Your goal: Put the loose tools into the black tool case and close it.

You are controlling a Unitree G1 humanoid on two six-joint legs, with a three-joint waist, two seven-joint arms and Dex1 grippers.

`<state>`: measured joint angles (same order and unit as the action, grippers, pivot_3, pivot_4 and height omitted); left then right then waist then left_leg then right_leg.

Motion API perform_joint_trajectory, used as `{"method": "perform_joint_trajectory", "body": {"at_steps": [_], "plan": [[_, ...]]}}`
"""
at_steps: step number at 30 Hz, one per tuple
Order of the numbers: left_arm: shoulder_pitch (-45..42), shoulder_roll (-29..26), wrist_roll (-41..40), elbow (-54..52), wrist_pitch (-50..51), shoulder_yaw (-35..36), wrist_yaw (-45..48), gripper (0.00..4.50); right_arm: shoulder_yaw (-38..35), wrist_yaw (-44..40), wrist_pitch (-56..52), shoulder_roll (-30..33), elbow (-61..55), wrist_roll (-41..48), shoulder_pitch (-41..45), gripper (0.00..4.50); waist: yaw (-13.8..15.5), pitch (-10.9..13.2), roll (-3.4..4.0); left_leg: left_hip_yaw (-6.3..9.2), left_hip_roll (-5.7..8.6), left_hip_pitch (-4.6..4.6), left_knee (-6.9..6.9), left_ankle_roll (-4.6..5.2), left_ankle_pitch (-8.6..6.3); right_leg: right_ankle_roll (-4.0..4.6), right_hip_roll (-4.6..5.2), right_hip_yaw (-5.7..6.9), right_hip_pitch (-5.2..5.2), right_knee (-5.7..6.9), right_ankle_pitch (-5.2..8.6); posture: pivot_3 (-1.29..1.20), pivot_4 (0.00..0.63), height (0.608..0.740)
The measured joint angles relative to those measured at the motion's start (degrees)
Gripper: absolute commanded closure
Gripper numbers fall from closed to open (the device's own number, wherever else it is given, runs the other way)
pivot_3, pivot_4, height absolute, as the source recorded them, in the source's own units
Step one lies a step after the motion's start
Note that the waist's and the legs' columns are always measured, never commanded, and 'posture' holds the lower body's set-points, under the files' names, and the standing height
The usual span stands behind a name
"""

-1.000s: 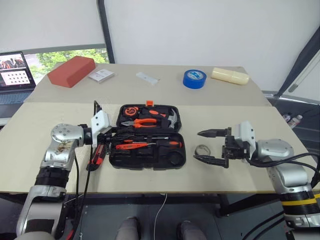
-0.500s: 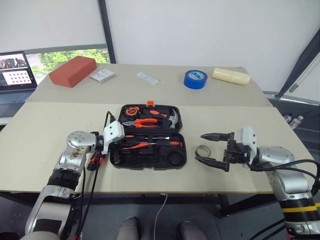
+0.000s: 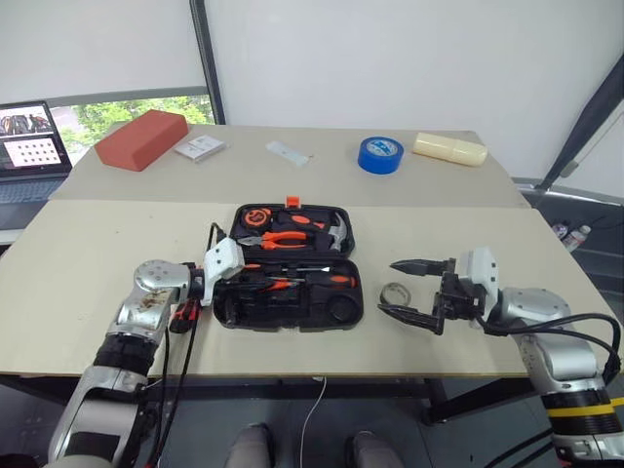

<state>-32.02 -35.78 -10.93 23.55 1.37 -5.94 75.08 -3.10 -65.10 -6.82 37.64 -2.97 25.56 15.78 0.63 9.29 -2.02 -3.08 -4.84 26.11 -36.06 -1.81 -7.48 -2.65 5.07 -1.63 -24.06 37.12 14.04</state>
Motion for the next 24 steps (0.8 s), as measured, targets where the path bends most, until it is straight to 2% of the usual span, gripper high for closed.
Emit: {"method": "perform_joint_trajectory", "body": {"at_steps": [3, 8, 14, 18, 24], "plan": [[0.42, -0.18, 0.01, -0.66, 0.36, -0.06, 0.24, 4.46, 0.00, 0.21, 0.00, 0.00, -0.05, 0.03, 0.00, 0.00, 0.00, -0.02, 0.04, -0.01, 0.00, 0.00, -0.02, 0.00, 0.00, -0.01, 0.00, -0.02, 0.00, 0.00, 0.00, 0.00, 0.150, 0.740], [0.40, 2.50, -1.63, -0.38, 0.12, 1.32, -1.91, 4.46, 0.01, 0.42, -0.01, -0.02, -0.20, 0.10, 0.00, 0.00, 0.08, -0.02, 0.03, 0.00, 0.01, 0.03, -0.04, 0.02, 0.01, -0.03, 0.00, -0.02, 0.00, -0.01, -0.01, 0.00, 0.150, 0.740], [-1.09, 2.42, -2.83, -0.38, 1.58, 4.07, -4.75, 4.46, 0.00, 0.28, -0.04, -0.01, -0.22, 0.46, 0.00, 0.00, 0.03, -0.02, 0.03, 0.00, 0.01, 0.03, -0.03, 0.02, 0.01, -0.03, 0.00, -0.02, -0.01, -0.01, -0.01, 0.00, 0.150, 0.740], [-0.90, 1.86, 1.25, 0.57, 0.72, 1.56, -6.42, 4.46, 0.00, 0.13, -0.04, -0.01, -0.19, 0.46, 0.01, 0.00, 0.04, -0.02, 0.03, -0.01, 0.01, 0.03, -0.02, 0.02, 0.01, -0.03, -0.01, -0.03, -0.01, -0.01, -0.01, 0.00, 0.150, 0.740], [-0.74, 1.94, 2.36, -0.37, 1.26, -0.49, -6.20, 4.46, 0.00, -0.19, -0.03, 0.01, 0.27, 0.46, 0.18, 0.00, 0.08, -0.03, 0.05, -0.01, 0.02, 0.00, -0.03, 0.02, 0.01, -0.04, 0.01, -0.03, 0.03, -0.02, -0.01, 0.00, 0.150, 0.740]]}}
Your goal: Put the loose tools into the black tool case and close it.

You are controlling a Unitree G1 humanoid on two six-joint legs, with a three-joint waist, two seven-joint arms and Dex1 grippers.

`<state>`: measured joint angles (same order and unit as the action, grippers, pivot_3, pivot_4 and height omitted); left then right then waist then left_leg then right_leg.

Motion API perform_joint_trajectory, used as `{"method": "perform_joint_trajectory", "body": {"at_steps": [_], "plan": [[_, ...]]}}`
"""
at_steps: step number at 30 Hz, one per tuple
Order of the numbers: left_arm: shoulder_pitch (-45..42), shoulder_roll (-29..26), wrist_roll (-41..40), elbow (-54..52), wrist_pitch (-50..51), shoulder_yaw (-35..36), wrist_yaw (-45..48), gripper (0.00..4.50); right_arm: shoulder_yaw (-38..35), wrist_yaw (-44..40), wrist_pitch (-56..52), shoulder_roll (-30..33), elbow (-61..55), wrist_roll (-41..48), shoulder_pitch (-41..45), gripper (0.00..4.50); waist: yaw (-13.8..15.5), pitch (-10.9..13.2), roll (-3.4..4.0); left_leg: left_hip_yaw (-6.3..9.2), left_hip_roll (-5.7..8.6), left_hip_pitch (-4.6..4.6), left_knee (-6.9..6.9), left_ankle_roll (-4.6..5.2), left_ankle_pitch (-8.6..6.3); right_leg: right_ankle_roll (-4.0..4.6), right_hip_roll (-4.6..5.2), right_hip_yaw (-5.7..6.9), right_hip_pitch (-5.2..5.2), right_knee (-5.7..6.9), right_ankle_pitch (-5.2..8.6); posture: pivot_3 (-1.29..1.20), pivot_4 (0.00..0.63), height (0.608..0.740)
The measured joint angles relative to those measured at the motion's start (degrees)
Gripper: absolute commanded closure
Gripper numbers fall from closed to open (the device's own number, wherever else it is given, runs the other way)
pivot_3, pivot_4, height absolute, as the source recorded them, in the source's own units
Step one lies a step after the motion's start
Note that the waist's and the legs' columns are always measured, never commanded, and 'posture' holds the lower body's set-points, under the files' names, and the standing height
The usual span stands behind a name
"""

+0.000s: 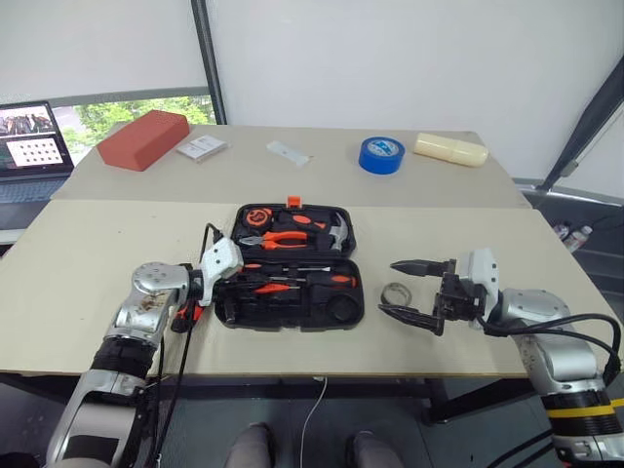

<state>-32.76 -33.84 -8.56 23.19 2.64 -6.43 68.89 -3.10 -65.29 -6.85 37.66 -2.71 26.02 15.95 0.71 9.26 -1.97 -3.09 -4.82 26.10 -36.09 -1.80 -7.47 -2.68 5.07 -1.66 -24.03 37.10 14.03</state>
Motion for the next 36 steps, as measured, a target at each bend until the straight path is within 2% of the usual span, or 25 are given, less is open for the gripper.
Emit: {"method": "perform_joint_trajectory", "body": {"at_steps": [5, 7, 10, 13, 16, 19, 24, 26, 31, 33, 36], "plan": [[-0.39, 0.20, 1.53, -1.20, 1.80, -1.98, -1.80, 4.46, 0.00, -0.26, 0.00, 0.01, 0.97, -0.02, 0.13, 0.00, -0.02, -0.10, 0.14, -0.01, 0.00, -0.31, 0.02, 0.00, 0.00, -0.12, 0.00, -0.01, 0.30, 0.00, 0.07, 0.00, 0.150, 0.740], [0.02, 0.18, 2.15, -2.30, 1.80, -3.00, -1.91, 4.46, 0.00, -0.26, 0.01, 0.01, 1.03, -0.03, 0.16, 0.00, -0.05, -0.11, 0.16, -0.02, 0.00, -0.76, 0.11, -0.02, -0.01, -0.25, 0.01, -0.01, 0.74, -0.09, 0.20, 0.00, 0.150, 0.740], [1.36, 0.18, 2.16, -4.14, 2.12, -2.84, -2.97, 4.46, 0.00, -0.26, 0.09, 0.00, 1.07, -0.07, 0.56, 0.00, -0.12, -0.13, 0.18, -0.03, -0.01, -0.89, 0.15, -0.05, -0.04, 0.01, 0.02, -0.01, 0.85, -0.12, 0.40, 0.00, 0.150, 0.740], [5.32, 0.94, -0.32, -6.24, 1.37, 0.95, -5.61, 3.83, -0.11, -0.23, 0.98, -0.04, 1.37, -0.09, 1.00, 0.00, -0.32, -0.15, 0.22, -0.02, -0.02, -0.89, 0.18, -0.02, -0.02, -0.05, 0.02, -0.01, 0.81, -0.10, 0.36, 0.00, 0.150, 0.740], [11.54, 2.71, -6.57, -9.78, 0.65, 7.59, -7.18, 2.76, -0.69, -0.18, 2.74, -0.37, 2.61, -0.10, 1.14, 0.00, -0.67, -0.12, 0.18, -0.02, -0.02, -0.84, 0.23, 0.04, -0.05, 0.00, 0.02, -0.03, 0.76, -0.09, 0.20, 0.00, 0.150, 0.740], [22.47, 2.36, -15.44, -19.35, -0.02, 19.33, -8.71, 1.76, -1.73, -2.34, 7.10, -1.73, 4.19, 0.12, 1.01, 0.00, -1.59, -0.12, 0.17, -0.04, -0.04, -0.85, 0.30, 0.14, -0.16, 0.16, 0.03, -0.04, 0.74, -0.11, 0.22, 0.00, 0.150, 0.740], [41.48, 1.67, -20.90, -30.85, 1.04, 33.88, -13.71, 0.04, -2.36, -6.35, 10.58, -3.22, 7.06, 1.81, 1.20, 0.00, -1.72, -0.10, 0.15, -0.11, -0.02, -0.88, 0.32, 0.11, -0.21, 0.17, 0.11, -0.03, 0.75, -0.18, 0.29, 0.00, 0.150, 0.740], [51.10, 4.39, -22.13, -34.86, 1.66, 40.28, -17.12, 0.04, -2.53, -8.73, 11.25, -3.40, 7.87, 3.11, 1.27, 0.00, -1.71, -0.08, 0.13, -0.15, -0.03, -0.90, 0.31, 0.03, -0.27, 0.42, 0.18, -0.03, 0.81, -0.32, 0.52, 0.00, 0.150, 0.740], [70.31, 11.75, -24.35, -38.87, 4.06, 51.30, -23.49, 0.04, -2.75, -12.21, 16.15, -3.22, 11.06, 2.68, 0.82, 0.00, -1.46, -0.10, -0.12, -0.20, -0.03, -0.92, 0.23, -0.52, -0.61, 0.27, 0.28, 0.01, 0.52, -0.43, 0.69, 0.00, 0.150, 0.740], [74.57, 12.48, -24.11, -38.26, 5.50, 52.87, -24.96, 0.04, -3.04, -12.28, 17.12, -3.20, 12.49, 2.19, 0.52, 0.00, -1.24, -0.07, -0.20, -0.17, 0.02, -0.91, 0.23, -0.54, -0.62, 0.28, 0.35, 0.04, 0.45, -0.42, 0.70, 0.00, 0.150, 0.740], [74.43, 12.04, -24.90, -38.55, 7.02, 52.87, -25.88, 0.04, -3.01, -12.19, 17.67, -3.22, 12.65, 2.19, 0.61, 0.00, -0.49, -0.05, -0.16, -0.17, 0.05, -0.85, 0.25, -0.55, -0.63, 0.31, 0.42, 0.05, 0.29, -0.42, 0.70, 0.00, 0.150, 0.740]]}}
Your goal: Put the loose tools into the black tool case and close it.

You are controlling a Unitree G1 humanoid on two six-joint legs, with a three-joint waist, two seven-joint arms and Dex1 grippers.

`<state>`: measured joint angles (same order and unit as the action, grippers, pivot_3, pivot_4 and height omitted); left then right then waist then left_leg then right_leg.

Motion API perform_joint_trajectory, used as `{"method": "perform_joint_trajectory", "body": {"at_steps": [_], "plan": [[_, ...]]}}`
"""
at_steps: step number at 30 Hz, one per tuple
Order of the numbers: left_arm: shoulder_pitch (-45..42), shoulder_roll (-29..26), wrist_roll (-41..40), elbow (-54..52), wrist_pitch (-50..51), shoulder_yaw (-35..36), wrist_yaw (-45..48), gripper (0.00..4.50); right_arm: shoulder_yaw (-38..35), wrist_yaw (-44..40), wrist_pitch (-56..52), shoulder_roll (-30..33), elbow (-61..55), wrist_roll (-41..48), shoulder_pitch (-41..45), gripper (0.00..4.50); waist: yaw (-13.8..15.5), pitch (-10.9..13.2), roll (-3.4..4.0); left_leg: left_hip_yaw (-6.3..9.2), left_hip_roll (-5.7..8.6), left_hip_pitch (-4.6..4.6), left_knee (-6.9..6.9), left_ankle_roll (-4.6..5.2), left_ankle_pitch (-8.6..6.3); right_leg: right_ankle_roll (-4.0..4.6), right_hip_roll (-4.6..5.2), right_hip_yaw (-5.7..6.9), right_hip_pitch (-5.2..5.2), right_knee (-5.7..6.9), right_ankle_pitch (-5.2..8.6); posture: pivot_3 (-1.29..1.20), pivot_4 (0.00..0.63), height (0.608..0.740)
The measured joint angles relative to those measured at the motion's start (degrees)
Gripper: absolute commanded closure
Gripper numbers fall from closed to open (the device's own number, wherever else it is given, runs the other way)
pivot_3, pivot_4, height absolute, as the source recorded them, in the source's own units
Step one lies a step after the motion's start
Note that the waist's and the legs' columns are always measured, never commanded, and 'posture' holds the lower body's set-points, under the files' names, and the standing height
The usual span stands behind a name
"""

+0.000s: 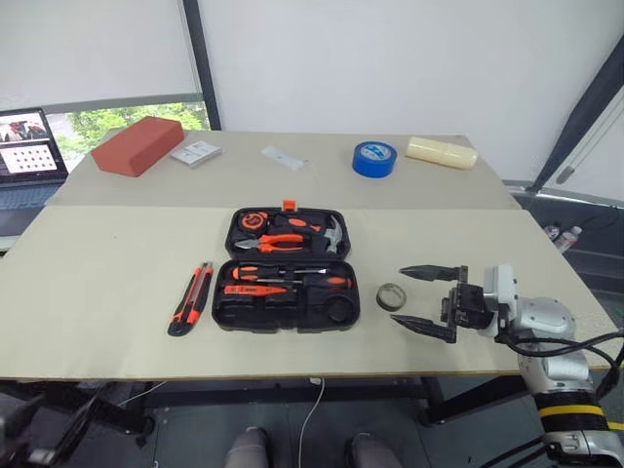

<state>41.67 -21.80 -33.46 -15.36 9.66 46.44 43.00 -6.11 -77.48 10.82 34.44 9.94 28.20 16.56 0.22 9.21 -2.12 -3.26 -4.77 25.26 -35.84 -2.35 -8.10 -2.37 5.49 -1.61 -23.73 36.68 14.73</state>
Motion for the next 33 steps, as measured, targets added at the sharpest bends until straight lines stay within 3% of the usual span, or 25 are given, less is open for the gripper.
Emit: {"method": "perform_joint_trajectory", "body": {"at_steps": [3, 9, 12, 16, 19, 25, 30, 33], "plan": [[-3.28, -3.64, -1.68, -3.05, 4.29, -1.17, -2.04, 0.04, 0.26, 0.34, -0.83, -0.03, -1.94, 0.18, 1.01, 0.00, 0.01, 0.00, -0.02, 0.00, -0.02, 0.09, -0.01, 0.00, 0.00, 0.04, -0.02, -0.01, -0.13, 0.00, -0.02, 0.00, 0.150, 0.740], [-18.02, -14.89, -6.63, -8.60, 23.74, -7.76, -12.77, 0.04, 1.72, 1.67, -4.97, -0.49, -8.44, 1.79, 5.89, 0.00, -0.36, -0.06, -0.02, -0.02, -0.10, 0.10, 0.00, 0.01, 0.01, 0.15, -0.20, -0.03, -0.26, 0.20, -0.14, 0.00, 0.150, 0.740], [-29.19, -15.63, -10.92, -7.83, 34.33, -11.61, -19.82, 0.04, 2.48, 1.99, -6.41, -0.53, -9.61, 2.04, 6.13, 0.00, -0.27, -0.08, -0.09, 0.07, -0.08, 0.23, 0.05, 0.12, 0.07, -0.08, -0.30, -0.05, -0.09, 0.35, -0.40, 0.00, 0.150, 0.740], [-40.95, -18.33, -10.25, -4.62, 42.99, -21.65, -22.93, 0.04, 3.68, 2.25, -7.47, -1.11, -10.43, 2.03, 6.77, 0.00, -0.19, -0.08, -0.09, 0.09, -0.06, 0.31, 0.19, 0.49, 0.31, -0.03, -0.41, -0.15, -0.25, 0.40, -0.40, 0.00, 0.150, 0.740], [-44.52, -18.31, -8.56, -1.37, 46.14, -26.00, -23.98, 0.73, 3.64, 2.19, -7.54, -1.06, -10.47, 2.02, 6.73, 0.00, -0.94, -0.07, -0.11, 0.08, -0.07, 0.31, 0.25, 0.47, 0.28, -0.02, -0.47, -0.23, -0.32, 0.40, -0.40, 0.00, 0.150, 0.740], [-48.05, -19.90, -3.95, 1.55, 46.48, -29.48, -24.27, 2.83, 3.58, 2.41, -7.70, -1.03, -10.55, 2.14, 6.73, 0.00, -0.89, -0.07, -0.09, 0.06, -0.05, 0.18, 0.25, 0.45, 0.29, -0.04, -0.45, -0.27, -0.26, 0.40, -0.42, 0.00, 0.150, 0.740], [-46.52, -19.91, -2.26, 3.62, 41.15, -29.09, -20.37, 2.84, 3.16, 2.80, -7.89, -0.97, -10.74, 2.36, 6.28, 0.00, -0.96, -0.07, -0.09, 0.07, -0.07, 0.11, 0.26, 0.01, 0.02, 0.04, -0.46, -0.28, -0.31, 0.40, -0.48, 0.00, 0.150, 0.740], [-45.27, -22.08, 1.66, 9.42, 29.50, -27.78, -12.79, 2.84, 2.86, 2.89, -7.91, -0.38, -11.05, 2.38, 4.92, 0.00, -0.97, -0.04, -0.14, 0.07, -0.09, 0.18, 0.26, 0.00, 0.02, 0.26, -0.50, -0.28, -0.41, 0.40, -0.51, 0.00, 0.150, 0.740]]}}
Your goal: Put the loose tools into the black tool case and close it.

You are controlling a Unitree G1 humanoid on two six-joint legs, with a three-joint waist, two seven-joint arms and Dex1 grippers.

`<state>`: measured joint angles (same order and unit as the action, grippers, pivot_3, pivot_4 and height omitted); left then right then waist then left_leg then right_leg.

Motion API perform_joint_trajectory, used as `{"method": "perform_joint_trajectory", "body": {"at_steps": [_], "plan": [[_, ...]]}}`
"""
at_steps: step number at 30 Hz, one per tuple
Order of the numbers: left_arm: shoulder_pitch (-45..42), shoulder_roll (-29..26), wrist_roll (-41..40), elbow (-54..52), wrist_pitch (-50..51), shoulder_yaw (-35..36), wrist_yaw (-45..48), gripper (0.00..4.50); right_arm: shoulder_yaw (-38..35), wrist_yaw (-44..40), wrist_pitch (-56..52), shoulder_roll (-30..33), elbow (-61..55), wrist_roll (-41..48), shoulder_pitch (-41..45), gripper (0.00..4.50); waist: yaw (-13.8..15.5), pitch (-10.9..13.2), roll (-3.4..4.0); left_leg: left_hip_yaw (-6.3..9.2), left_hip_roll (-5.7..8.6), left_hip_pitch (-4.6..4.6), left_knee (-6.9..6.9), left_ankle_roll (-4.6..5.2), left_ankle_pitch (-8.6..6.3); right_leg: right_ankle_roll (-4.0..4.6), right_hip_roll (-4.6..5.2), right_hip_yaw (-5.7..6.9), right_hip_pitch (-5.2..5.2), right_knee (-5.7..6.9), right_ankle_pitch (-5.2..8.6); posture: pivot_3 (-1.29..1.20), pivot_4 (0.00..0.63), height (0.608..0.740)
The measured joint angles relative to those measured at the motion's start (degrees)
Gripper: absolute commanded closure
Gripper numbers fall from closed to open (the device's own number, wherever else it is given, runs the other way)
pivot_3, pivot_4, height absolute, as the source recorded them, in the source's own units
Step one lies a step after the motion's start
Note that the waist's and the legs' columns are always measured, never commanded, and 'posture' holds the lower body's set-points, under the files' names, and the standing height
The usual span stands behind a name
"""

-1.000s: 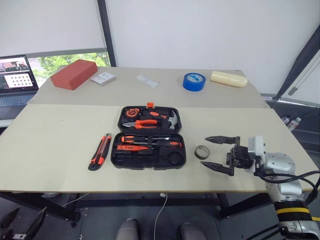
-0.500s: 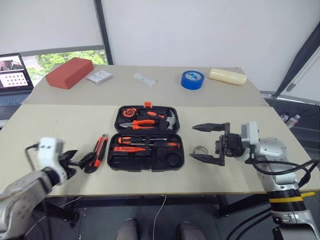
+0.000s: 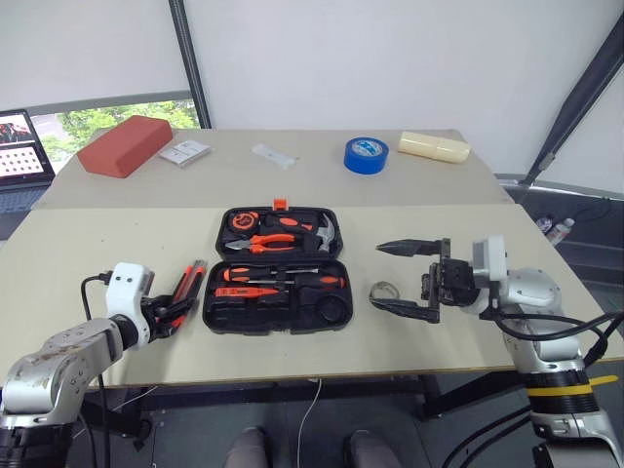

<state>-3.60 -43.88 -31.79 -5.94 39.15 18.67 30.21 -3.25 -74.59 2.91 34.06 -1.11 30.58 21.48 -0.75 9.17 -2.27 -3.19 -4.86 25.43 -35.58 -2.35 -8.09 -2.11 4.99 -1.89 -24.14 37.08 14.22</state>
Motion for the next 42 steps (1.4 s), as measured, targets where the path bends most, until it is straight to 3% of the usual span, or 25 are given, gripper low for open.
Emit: {"method": "perform_joint_trajectory", "body": {"at_steps": [3, 5, 8, 10, 12, 17, 29, 31, 32, 36, 42], "plan": [[-0.61, -5.21, 3.45, 5.29, -17.26, 0.75, 15.40, 2.84, -1.59, 0.21, -0.62, 2.01, -0.30, 0.01, -0.84, 0.00, 0.33, 0.02, 0.01, -0.15, 0.04, 0.09, 0.01, -0.03, -0.01, 0.30, 0.17, 0.00, 0.00, -0.14, 0.16, 0.00, 0.150, 0.740], [-3.70, -7.51, 4.00, 6.53, -22.95, -2.02, 24.70, 2.84, -2.07, -0.26, -0.71, 3.89, -0.48, -0.04, -1.72, 0.00, 1.28, 0.03, 0.02, -0.20, 0.07, 0.10, 0.01, -0.04, -0.02, 0.25, 0.21, 0.01, -0.04, -0.31, 0.16, 0.00, 0.150, 0.740], [-12.36, -8.08, 3.90, 6.38, -25.86, -10.58, 38.17, 2.84, -2.35, -1.55, -0.81, 6.55, -0.30, -0.36, -2.92, 0.00, 2.31, 0.04, 0.04, -0.35, 0.08, 0.18, -0.10, -0.06, -0.03, 0.14, 0.29, 0.02, 0.01, -0.40, 0.19, 0.00, 0.150, 0.740], [-18.40, -8.01, 8.35, 6.07, -28.83, -19.08, 44.43, 2.84, -2.47, -2.15, -0.86, 7.91, -0.53, -0.72, -4.55, 0.00, 2.30, 0.03, 0.02, -0.37, 0.08, 0.32, -0.20, -0.03, -0.02, 0.03, 0.26, -0.04, 0.17, -0.38, 0.14, 0.00, 0.150, 0.740], [-22.07, -6.93, 12.98, 7.16, -30.05, -24.58, 46.08, 2.84, -2.55, -2.24, -1.12, 8.45, -0.68, -0.97, -5.84, 0.00, 1.97, 0.03, 0.03, -0.34, 0.06, 0.46, -0.25, 0.45, 0.28, -0.31, 0.14, -0.14, 0.00, -0.26, -0.05, 0.00, 0.150, 0.740], [-27.00, -3.11, 21.24, 9.16, -30.36, -32.46, 44.97, 2.84, -2.69, -1.17, -2.35, 8.77, -3.03, -1.00, -7.23, 0.00, 0.78, 0.04, 0.03, -0.19, 0.00, 0.48, -0.26, 0.57, 0.33, -0.46, -0.08, -0.28, -0.06, -0.13, -0.08, 0.00, 0.150, 0.740], [-27.25, -3.18, 26.72, 11.51, -35.57, -34.00, 45.84, 2.84, -3.12, 1.02, -4.29, 9.04, -5.75, -0.98, -8.31, 0.00, 0.96, 0.04, 0.04, -0.17, 0.01, 0.46, -0.36, 0.58, 0.34, -0.64, -0.09, -0.34, 0.01, -0.11, 0.02, 0.00, 0.150, 0.740], [-27.88, -2.91, 26.93, 12.10, -35.87, -34.23, 46.95, 1.84, -3.10, 1.14, -4.31, 9.03, -5.74, -0.99, -8.17, 0.00, 0.97, 0.04, 0.04, -0.17, 0.01, 0.47, -0.35, 0.58, 0.34, -0.63, -0.09, -0.34, 0.02, -0.11, 0.02, 0.00, 0.150, 0.740], [-28.06, -2.71, 26.93, 12.34, -36.38, -34.18, 47.01, 1.71, -3.10, 1.14, -4.31, 9.03, -5.73, -1.00, -8.16, 0.00, 0.97, 0.04, 0.04, -0.17, 0.02, 0.46, -0.35, 0.59, 0.34, -0.63, -0.09, -0.35, 0.02, -0.11, 0.02, 0.00, 0.150, 0.740], [-29.00, -0.74, 26.15, 15.17, -41.15, -33.32, 48.30, 0.31, -3.04, 1.13, -4.31, 9.00, -4.89, -1.16, -7.87, 0.00, 0.95, 0.04, 0.04, -0.18, 0.03, 0.47, -0.35, 0.62, 0.31, -0.58, -0.09, -0.37, 0.02, -0.11, 0.00, 0.00, 0.150, 0.740], [-30.62, 4.01, 15.38, 24.34, -43.34, -26.45, 52.38, 0.31, -2.91, 1.17, -4.21, 7.89, -2.03, -1.29, -6.48, 0.00, 1.01, 0.05, 0.02, -0.16, 0.02, 0.49, -0.42, 0.64, 0.33, -0.55, -0.10, -0.35, 0.00, -0.02, -0.04, 0.00, 0.150, 0.740]]}}
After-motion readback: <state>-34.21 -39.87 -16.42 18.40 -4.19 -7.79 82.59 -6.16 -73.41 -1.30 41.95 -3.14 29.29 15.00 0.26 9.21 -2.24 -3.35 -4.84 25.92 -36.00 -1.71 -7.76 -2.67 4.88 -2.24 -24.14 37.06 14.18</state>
